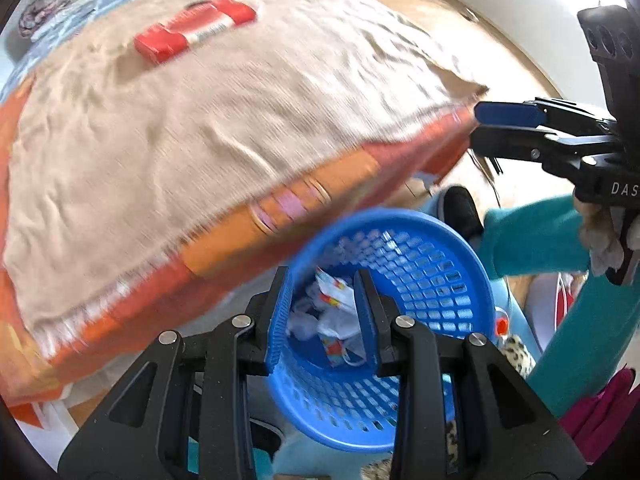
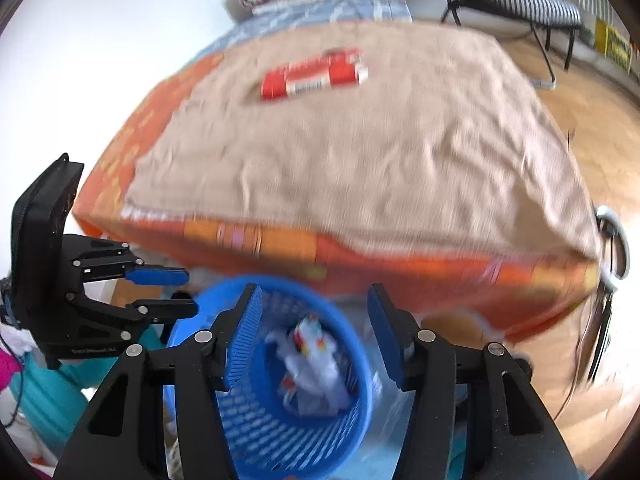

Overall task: Collect trash
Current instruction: 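Move both tools back over the blanket toward the red box and black hair tie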

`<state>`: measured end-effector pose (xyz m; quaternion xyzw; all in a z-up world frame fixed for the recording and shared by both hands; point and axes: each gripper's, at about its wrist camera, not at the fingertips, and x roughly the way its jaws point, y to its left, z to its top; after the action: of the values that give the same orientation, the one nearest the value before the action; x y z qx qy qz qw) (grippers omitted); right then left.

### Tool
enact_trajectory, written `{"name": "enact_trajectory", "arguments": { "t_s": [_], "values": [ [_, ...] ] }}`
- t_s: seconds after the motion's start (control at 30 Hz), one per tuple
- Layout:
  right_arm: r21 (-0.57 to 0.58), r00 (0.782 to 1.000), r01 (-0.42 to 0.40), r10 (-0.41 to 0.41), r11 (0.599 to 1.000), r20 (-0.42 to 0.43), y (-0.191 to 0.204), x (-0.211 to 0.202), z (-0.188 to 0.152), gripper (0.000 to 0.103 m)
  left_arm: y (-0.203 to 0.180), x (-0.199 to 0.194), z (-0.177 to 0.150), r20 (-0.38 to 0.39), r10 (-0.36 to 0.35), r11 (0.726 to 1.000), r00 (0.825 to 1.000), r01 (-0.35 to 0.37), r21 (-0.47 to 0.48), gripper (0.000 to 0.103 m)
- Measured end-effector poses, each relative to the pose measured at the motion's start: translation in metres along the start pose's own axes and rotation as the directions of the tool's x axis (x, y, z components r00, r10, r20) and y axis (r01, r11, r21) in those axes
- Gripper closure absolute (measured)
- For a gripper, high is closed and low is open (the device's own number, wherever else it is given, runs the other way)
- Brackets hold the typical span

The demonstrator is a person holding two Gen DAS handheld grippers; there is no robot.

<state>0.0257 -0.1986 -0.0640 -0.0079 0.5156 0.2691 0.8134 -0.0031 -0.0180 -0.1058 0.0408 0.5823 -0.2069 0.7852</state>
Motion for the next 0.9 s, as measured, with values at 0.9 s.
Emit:
{"name": "enact_trajectory", "arguments": {
  "t_s": [0.9],
  "values": [
    [0.110,0.997,-0.077,0.079,0.991,-0.013,-0.065,0.043,0.136,0.050,0.129,-0.001,0.211,0.161,0.027,0.997,0.987,-0.015,-0.074,0.047]
  ]
}}
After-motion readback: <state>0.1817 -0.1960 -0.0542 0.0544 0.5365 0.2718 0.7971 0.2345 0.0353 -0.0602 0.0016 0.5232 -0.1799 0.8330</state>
